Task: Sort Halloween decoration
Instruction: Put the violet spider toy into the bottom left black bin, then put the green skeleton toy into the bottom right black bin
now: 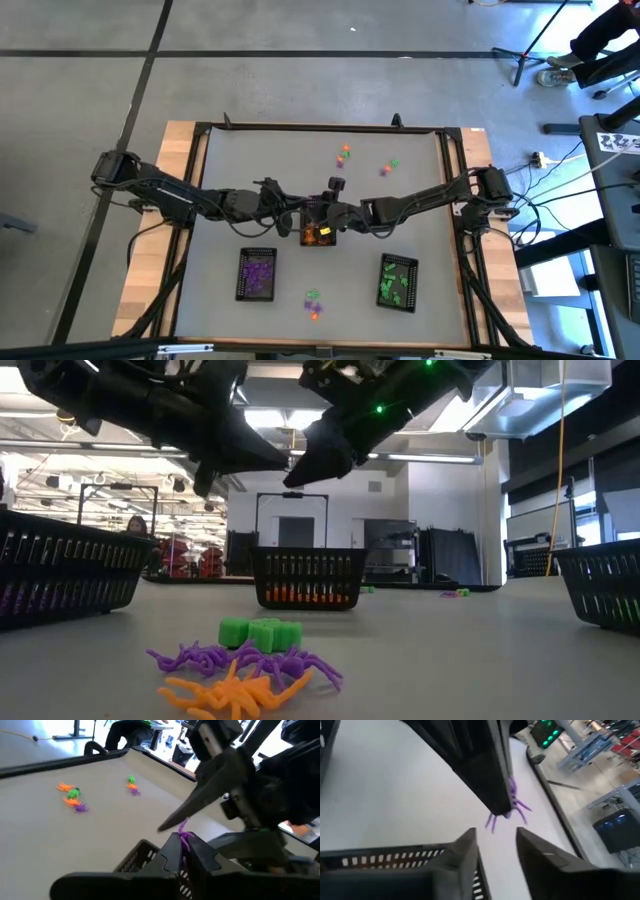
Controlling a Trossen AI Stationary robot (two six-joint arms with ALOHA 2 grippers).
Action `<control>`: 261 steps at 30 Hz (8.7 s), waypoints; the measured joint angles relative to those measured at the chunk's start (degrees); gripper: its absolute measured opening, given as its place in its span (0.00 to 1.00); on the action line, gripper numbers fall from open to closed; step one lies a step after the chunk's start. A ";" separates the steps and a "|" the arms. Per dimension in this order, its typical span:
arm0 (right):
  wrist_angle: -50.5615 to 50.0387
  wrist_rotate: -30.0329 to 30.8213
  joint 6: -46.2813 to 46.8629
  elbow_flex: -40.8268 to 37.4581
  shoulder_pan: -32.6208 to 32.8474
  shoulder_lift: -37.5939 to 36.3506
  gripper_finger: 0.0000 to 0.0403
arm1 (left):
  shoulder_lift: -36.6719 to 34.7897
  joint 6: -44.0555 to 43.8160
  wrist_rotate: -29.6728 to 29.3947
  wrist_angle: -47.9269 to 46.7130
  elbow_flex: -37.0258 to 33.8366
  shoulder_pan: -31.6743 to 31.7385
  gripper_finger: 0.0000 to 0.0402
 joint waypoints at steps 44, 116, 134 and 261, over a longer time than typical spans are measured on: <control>18.48 -5.38 14.66 -26.84 5.57 -20.32 0.41 | -2.60 -19.12 6.55 -64.92 18.40 -32.25 0.08; -19.10 -18.07 34.23 -30.14 -38.71 -25.47 0.41 | -21.72 20.01 -21.97 18.11 -20.61 -8.38 0.32; -17.71 -17.47 32.61 -30.06 -47.39 -15.15 0.41 | -21.72 20.03 -21.93 17.51 -20.61 -7.30 0.32; -44.80 -34.17 57.76 -16.61 15.98 -24.63 0.00 | -21.72 17.98 -20.18 17.07 -20.57 -6.49 0.33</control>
